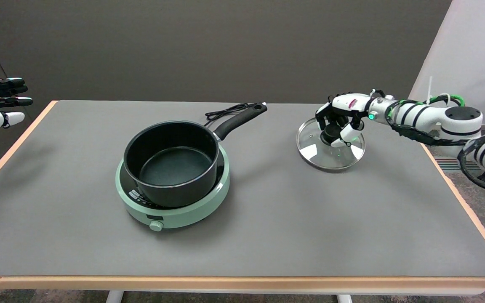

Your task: Place the pot lid onto the table.

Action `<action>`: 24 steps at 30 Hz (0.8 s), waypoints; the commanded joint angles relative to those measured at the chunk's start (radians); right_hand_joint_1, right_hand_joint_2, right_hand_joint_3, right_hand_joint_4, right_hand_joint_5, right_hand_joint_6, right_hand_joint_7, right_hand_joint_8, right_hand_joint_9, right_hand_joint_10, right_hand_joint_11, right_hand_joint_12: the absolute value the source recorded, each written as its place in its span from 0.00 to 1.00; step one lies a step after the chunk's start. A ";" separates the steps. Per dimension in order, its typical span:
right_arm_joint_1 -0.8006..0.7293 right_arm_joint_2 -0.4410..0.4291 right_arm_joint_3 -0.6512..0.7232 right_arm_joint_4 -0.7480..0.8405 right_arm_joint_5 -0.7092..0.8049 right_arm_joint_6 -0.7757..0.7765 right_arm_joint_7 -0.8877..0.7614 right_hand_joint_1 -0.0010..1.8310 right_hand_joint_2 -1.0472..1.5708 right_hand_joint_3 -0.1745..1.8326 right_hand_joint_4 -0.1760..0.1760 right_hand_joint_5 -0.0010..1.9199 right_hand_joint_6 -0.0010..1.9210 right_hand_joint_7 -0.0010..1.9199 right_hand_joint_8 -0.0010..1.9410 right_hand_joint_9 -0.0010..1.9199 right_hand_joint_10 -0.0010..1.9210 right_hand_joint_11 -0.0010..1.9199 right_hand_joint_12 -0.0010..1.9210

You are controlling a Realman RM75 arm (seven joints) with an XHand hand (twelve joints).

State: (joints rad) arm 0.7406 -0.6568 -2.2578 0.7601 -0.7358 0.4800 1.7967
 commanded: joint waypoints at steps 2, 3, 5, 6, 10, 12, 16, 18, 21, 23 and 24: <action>0.105 -0.079 -0.090 -0.112 -0.042 -0.053 -0.005 0.75 0.70 0.45 1.00 0.36 0.63 0.49 0.66 0.44 0.76 0.37 0.89; 0.106 -0.079 -0.087 -0.110 -0.053 -0.051 -0.005 0.75 0.71 0.41 1.00 0.38 0.58 0.49 0.65 0.45 0.73 0.37 0.90; 0.109 -0.079 -0.085 -0.105 -0.073 -0.048 -0.005 0.75 0.73 0.36 1.00 0.37 0.56 0.49 0.63 0.44 0.71 0.36 0.89; 0.110 -0.079 -0.084 -0.104 -0.083 -0.048 -0.005 0.74 0.76 0.28 1.00 0.37 0.44 0.47 0.62 0.45 0.57 0.35 0.90; 0.114 -0.079 -0.081 -0.101 -0.086 -0.047 -0.005 0.61 0.67 0.55 1.00 0.37 0.35 0.47 0.29 0.45 0.43 0.33 0.85; 0.115 -0.079 -0.080 -0.097 -0.086 -0.047 -0.005 0.59 0.66 0.56 1.00 0.36 0.32 0.45 0.25 0.44 0.38 0.32 0.79; 0.116 -0.079 -0.077 -0.088 -0.086 -0.047 -0.007 0.57 0.64 0.58 1.00 0.34 0.27 0.38 0.12 0.35 0.25 0.27 0.56; 0.116 -0.077 -0.074 -0.084 -0.086 -0.047 -0.007 0.56 0.62 0.60 1.00 0.33 0.26 0.33 0.09 0.28 0.20 0.20 0.40; 0.113 -0.076 -0.059 -0.078 -0.086 -0.047 -0.007 0.55 0.59 0.62 1.00 0.29 0.16 0.21 0.07 0.13 0.13 0.09 0.30; 0.110 -0.075 -0.047 -0.074 -0.086 -0.047 -0.007 0.54 0.58 0.63 0.96 0.27 0.13 0.19 0.07 0.11 0.13 0.07 0.29; 0.109 -0.074 -0.042 -0.072 -0.086 -0.047 -0.007 0.54 0.57 0.62 0.94 0.26 0.13 0.18 0.07 0.09 0.13 0.06 0.29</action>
State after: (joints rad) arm 0.8392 -0.7248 -2.3256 0.6782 -0.8050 0.4382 1.7921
